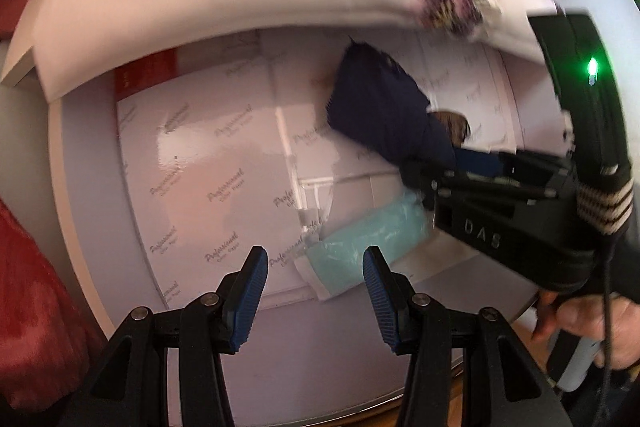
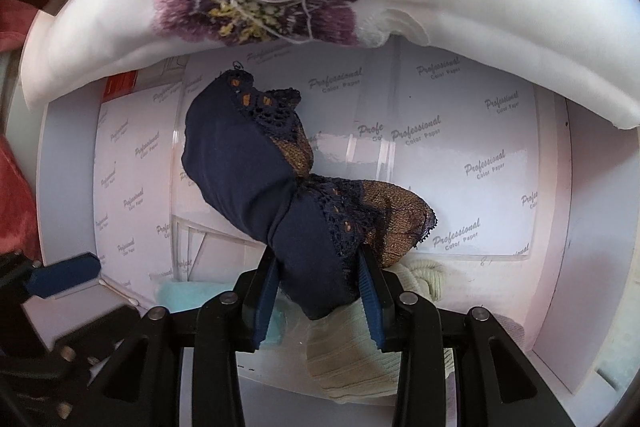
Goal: Organize soft objects
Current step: 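Return the left tool to the drawer while the right tool holds the navy item, then grasp the light blue wrapped item with the left tool while the right holds navy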
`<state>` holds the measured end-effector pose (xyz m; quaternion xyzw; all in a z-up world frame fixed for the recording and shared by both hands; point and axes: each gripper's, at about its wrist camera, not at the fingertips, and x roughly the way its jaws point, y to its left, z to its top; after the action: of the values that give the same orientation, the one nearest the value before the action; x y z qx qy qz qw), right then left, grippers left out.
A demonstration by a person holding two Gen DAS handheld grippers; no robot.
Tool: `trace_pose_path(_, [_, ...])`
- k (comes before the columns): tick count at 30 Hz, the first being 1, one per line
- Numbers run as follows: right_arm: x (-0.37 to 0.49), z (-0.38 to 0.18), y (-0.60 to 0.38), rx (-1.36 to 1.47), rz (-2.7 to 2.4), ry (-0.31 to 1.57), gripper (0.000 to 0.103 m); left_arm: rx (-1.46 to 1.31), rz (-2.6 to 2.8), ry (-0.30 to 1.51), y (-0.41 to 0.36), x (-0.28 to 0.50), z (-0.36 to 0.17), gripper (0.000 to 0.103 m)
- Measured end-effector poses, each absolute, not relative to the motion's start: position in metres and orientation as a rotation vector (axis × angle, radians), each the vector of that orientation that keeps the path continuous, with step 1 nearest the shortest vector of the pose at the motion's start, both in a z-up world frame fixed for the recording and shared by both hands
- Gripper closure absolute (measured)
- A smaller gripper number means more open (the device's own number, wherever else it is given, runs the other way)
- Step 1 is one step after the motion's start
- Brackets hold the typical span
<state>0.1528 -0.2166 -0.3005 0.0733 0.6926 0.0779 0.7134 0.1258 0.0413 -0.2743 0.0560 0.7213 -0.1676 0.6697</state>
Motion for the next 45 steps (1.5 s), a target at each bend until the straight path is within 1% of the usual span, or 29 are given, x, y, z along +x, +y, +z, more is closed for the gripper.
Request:
trace_pose_path(14, [0.15, -0.3, -0.204, 0.115, 0.181, 1.533, 0.066, 0.232, -0.484, 1.67, 0.013, 0.109, -0.297, 0.052])
trace_pose_path(15, [0.151, -0.3, -0.204, 0.116, 0.181, 1.533, 0.066, 0.232, -0.495, 1.66, 0.01, 0.109, -0.296, 0.048])
trace_pose_path(19, [0.15, -0.3, -0.203, 0.11, 0.181, 1.529, 0.067, 0.234, -0.529, 1.646, 0.006, 0.108, -0.295, 0.045])
trace_pose_path(23, [0.149, -0.298, -0.202, 0.099, 0.176, 1.524, 0.068, 0.261, -0.494, 1.64, 0.003, 0.111, -0.305, 0.045])
trace_pose_path(27, [0.149, -0.293, -0.203, 0.109, 0.16, 1.516, 0.069, 0.279, -0.423, 1.694, 0.01, 0.116, -0.323, 0.045])
trace_pose_path(32, [0.149, -0.288, -0.21, 0.141, 0.126, 1.503, 0.071, 0.299, -0.384, 1.649, 0.011, 0.123, -0.321, 0.044])
trace_pose_path(38, [0.148, -0.29, -0.216, 0.163, 0.102, 1.501, 0.071, 0.249, -0.269, 1.613, 0.026, 0.14, -0.319, 0.045])
trace_pose_path(42, [0.148, -0.29, -0.217, 0.175, 0.097, 1.5, 0.071, 0.125, -0.358, 1.632, 0.024, 0.145, -0.311, 0.045])
trace_pose_path(45, [0.148, -0.291, -0.218, 0.182, 0.093, 1.501, 0.071, 0.163, -0.458, 1.606, 0.009, 0.143, -0.302, 0.045])
